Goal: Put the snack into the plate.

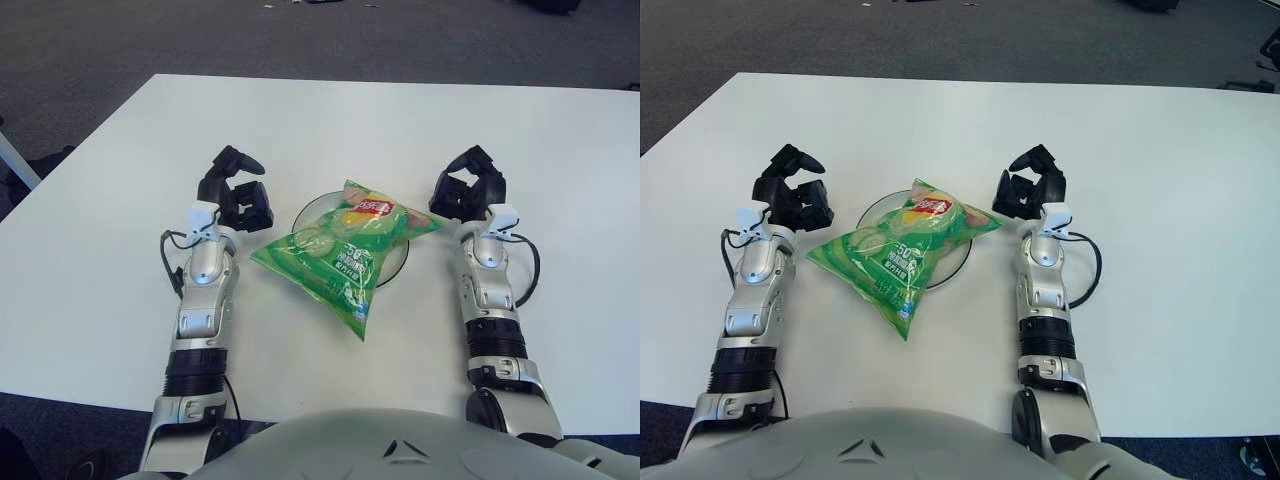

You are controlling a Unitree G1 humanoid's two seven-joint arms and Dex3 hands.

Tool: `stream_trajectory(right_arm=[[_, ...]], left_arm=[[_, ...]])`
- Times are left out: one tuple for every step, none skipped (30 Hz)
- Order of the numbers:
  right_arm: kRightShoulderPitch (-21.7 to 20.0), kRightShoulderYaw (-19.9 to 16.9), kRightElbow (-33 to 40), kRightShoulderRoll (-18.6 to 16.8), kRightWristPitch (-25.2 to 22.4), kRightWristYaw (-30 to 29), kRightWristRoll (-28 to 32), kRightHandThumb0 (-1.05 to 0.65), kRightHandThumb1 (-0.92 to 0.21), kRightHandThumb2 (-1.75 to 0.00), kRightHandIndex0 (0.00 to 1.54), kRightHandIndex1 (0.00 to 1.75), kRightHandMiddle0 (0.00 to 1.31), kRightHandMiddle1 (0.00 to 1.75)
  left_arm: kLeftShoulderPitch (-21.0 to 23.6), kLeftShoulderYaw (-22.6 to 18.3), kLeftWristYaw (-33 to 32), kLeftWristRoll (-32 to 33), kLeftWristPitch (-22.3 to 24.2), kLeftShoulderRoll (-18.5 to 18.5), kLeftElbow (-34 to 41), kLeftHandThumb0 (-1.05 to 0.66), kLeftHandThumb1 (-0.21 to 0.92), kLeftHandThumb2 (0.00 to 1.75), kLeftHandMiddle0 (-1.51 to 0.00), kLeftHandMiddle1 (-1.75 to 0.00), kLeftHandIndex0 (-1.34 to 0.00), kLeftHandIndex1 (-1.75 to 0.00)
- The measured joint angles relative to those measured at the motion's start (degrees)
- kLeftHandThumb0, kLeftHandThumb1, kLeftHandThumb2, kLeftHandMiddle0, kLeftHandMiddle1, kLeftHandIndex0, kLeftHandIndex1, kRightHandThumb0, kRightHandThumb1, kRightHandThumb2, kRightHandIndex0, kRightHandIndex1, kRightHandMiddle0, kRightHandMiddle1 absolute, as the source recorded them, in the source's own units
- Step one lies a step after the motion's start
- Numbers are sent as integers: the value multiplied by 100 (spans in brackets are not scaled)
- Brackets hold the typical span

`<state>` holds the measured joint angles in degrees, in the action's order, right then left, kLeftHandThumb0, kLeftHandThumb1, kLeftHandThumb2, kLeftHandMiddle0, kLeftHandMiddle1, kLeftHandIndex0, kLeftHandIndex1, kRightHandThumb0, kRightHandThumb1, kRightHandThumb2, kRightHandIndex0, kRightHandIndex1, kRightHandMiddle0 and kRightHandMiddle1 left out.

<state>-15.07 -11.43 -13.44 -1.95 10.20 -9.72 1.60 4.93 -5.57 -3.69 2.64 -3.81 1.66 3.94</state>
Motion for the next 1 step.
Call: stream_trajectory(right_arm=[[8, -7, 34, -8, -72, 1, 12, -54, -17, -149, 135, 175, 73, 175]], left_arm=[[-1, 1, 1, -4, -9, 6, -7, -51, 24, 141, -134, -175, -67, -175]])
